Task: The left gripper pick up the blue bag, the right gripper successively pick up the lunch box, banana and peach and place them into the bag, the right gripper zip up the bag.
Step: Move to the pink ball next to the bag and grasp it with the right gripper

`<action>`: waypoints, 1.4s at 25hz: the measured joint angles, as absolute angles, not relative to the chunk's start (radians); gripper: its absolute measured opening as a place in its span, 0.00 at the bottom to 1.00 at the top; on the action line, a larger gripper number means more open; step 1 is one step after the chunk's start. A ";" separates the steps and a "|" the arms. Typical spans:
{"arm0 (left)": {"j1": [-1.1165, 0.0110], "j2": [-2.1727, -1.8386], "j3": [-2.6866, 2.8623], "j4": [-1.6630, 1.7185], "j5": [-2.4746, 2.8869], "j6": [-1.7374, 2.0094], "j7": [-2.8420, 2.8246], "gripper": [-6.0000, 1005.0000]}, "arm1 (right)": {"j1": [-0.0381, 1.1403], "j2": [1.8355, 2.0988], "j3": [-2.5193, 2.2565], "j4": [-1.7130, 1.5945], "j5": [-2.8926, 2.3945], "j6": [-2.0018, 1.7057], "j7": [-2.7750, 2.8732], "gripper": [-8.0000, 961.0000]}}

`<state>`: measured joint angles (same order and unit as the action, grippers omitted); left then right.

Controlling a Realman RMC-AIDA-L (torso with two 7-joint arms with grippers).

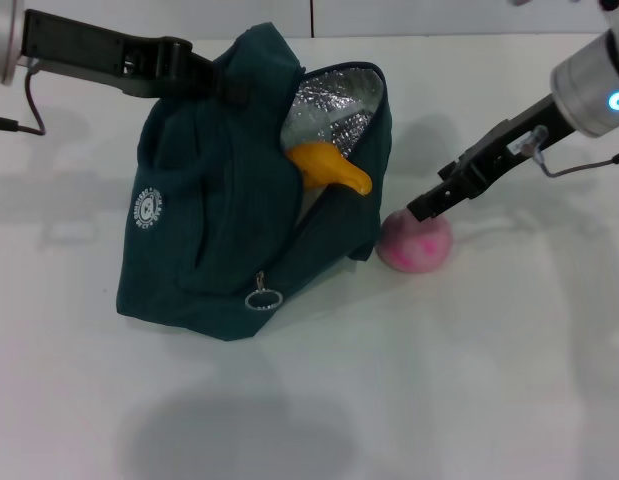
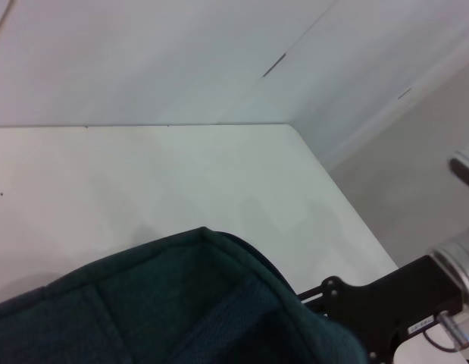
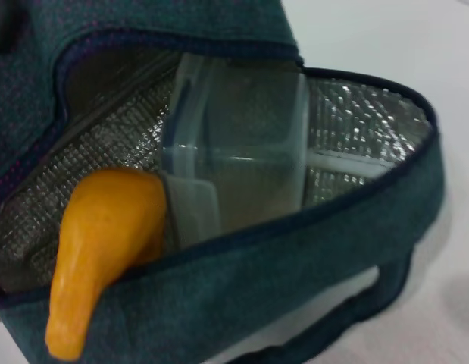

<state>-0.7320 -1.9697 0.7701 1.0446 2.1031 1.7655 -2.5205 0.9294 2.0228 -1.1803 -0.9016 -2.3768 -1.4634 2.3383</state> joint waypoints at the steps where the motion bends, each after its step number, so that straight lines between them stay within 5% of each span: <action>1: -0.732 -1.970 0.770 1.045 2.104 1.765 -2.520 0.06 | 0.934 2.023 -1.184 -0.892 -2.376 -1.459 2.338 0.76; 18: -0.733 -1.971 0.770 1.045 2.106 1.766 -2.516 0.06 | 0.957 2.028 -1.368 -0.740 -2.309 -1.291 2.337 0.76; 35: -0.727 -1.970 0.772 1.045 2.103 1.766 -2.513 0.06 | 0.946 2.022 -1.399 -0.788 -2.313 -1.306 2.363 0.56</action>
